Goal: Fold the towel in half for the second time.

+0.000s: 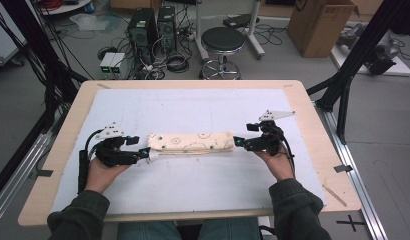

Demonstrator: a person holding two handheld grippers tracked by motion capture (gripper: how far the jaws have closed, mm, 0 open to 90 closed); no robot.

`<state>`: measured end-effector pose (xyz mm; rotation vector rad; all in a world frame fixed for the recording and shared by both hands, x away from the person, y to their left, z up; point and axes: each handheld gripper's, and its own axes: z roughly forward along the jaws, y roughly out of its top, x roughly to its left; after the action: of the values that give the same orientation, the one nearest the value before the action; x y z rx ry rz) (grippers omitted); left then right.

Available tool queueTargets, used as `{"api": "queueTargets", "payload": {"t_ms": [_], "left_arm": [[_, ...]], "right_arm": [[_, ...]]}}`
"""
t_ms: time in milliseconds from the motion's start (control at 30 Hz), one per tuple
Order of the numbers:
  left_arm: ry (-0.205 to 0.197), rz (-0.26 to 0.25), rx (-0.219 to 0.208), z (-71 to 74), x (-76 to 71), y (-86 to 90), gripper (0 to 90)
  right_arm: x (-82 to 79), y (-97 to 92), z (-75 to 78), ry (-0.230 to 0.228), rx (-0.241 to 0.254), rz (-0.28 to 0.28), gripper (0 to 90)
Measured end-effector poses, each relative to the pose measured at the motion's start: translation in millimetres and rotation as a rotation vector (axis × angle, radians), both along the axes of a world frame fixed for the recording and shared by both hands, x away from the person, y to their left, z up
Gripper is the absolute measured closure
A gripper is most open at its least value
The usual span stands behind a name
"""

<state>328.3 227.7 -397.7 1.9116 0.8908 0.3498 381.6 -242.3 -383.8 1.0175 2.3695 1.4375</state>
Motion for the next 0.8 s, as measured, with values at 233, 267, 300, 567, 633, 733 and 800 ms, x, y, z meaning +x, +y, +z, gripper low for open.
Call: {"api": "queueTargets", "payload": {"t_ms": [233,267,300,567,633,733,800], "left_arm": [[-0.008,-0.004,0.0,0.9,-7.8,2.2,32.4],[-0.01,-0.003,-0.002,1.2,-9.1,2.1,32.3],[-0.012,-0.003,-0.004,1.4,-10.4,2.1,32.4],[-0.009,0.001,-0.001,0.3,-18.3,5.5,31.7],[-0.012,-0.002,-0.002,0.2,-20.7,6.2,31.7],[-0.015,0.001,-0.002,-0.2,-23.7,6.9,31.6],[-0.013,0.0,-0.001,-0.3,-25.3,7.3,31.5]], "right_arm": [[-6.7,0.8,-0.3,-0.014,-0.007,0.01,13.8],[-8.0,0.9,-0.7,-0.008,-0.009,0.007,13.8],[-8.8,0.6,-1.2,-0.009,-0.008,0.008,13.8],[-16.8,-6.0,-3.9,-0.014,-0.01,0.003,13.7],[-19.0,-7.6,-4.8,-0.015,-0.014,-0.001,13.7],[-21.5,-10.3,-7.2,-0.019,-0.013,-0.004,13.5],[-23.3,-11.8,-8.3,-0.018,-0.015,-0.007,13.4]]}}
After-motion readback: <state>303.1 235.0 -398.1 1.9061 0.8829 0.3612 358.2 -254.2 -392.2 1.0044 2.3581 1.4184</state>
